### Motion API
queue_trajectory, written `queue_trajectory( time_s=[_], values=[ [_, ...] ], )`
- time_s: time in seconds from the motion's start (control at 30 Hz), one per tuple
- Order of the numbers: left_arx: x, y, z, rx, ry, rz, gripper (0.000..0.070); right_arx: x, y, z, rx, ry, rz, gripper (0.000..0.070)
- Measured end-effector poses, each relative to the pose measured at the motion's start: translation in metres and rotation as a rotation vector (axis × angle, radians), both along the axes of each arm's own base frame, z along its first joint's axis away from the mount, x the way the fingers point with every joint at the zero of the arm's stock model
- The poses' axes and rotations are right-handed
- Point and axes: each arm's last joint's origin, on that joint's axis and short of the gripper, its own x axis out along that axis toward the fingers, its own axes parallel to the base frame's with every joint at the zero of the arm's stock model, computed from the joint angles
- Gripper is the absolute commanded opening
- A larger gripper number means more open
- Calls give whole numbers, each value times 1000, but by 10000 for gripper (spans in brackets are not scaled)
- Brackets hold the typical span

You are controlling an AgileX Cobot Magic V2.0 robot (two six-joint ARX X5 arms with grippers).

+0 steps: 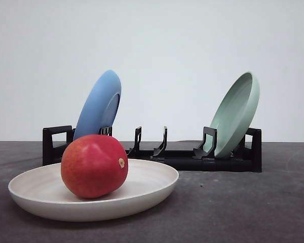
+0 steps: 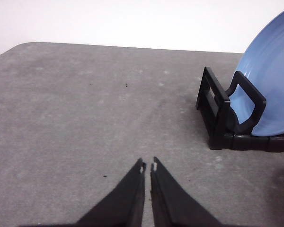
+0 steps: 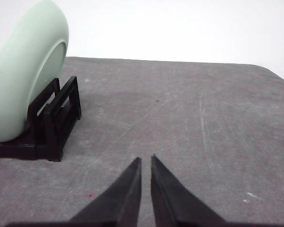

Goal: Place pomegranate in white plate

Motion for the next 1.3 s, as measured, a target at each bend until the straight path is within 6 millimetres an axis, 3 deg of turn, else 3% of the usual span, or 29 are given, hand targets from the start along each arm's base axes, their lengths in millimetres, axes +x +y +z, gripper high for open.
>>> queue_trajectory(
  time_s=[1.3],
  values=[
    [0,0,0,0,0,0,0,0,0,0,0,0,0,32]
  ],
)
